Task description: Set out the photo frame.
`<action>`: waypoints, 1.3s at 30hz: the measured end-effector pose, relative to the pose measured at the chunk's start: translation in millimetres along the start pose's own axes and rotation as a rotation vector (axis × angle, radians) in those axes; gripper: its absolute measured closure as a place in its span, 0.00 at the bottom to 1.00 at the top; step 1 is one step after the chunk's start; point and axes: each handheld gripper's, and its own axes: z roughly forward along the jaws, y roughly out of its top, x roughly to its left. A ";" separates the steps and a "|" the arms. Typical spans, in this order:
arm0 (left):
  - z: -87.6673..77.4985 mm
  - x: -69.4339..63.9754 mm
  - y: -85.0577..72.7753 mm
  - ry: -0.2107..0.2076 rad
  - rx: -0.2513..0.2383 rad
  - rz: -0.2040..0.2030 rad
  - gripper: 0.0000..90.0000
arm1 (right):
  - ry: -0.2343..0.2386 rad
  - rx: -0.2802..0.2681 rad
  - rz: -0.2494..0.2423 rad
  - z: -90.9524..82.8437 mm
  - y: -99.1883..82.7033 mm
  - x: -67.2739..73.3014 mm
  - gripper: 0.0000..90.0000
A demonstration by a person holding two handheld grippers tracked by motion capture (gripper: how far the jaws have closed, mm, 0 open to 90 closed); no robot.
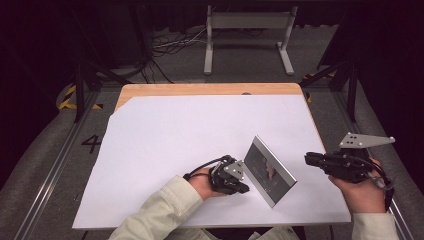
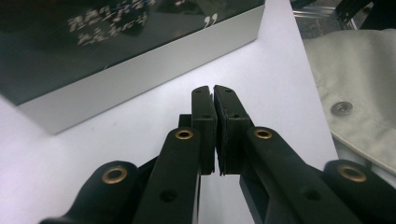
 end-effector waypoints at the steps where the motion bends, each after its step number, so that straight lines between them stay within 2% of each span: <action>1: -2.6 0.7 -1.4 0.004 -0.002 -0.005 0.97 | 0.001 -0.002 -0.001 -1.5 0.4 0.6 0.88; 12: -23.7 7.5 -22.5 0.032 -0.006 -0.038 0.96 | 0.016 0.026 -0.014 -8.7 6.0 10.0 0.84; 15: -29.7 8.1 -28.6 0.040 -0.012 -0.056 0.96 | 0.008 0.044 -0.012 -10.7 8.0 13.3 0.83; 18: -33.0 8.5 -31.6 0.045 -0.011 -0.058 0.96 | 0.004 0.050 -0.009 -10.1 9.2 14.7 0.82; 19: -35.7 8.5 -33.8 0.052 -0.015 -0.063 0.95 | 0.011 0.060 0.018 -8.2 11.3 16.4 0.80; 20: -37.0 8.7 -34.7 0.054 -0.016 -0.063 0.95 | 0.014 0.064 0.023 -7.6 12.1 16.7 0.80; 26: -43.4 9.3 -38.3 0.071 -0.021 -0.070 0.95 | 0.013 0.082 0.036 -7.7 18.3 19.5 0.80; 32: -45.1 9.2 -38.6 0.079 -0.024 -0.073 0.95 | -0.004 0.120 0.073 -8.1 27.6 23.1 0.78; 39: -50.6 12.8 -41.7 0.101 -0.036 -0.091 0.95 | -0.025 0.172 0.089 -6.9 39.1 29.9 0.76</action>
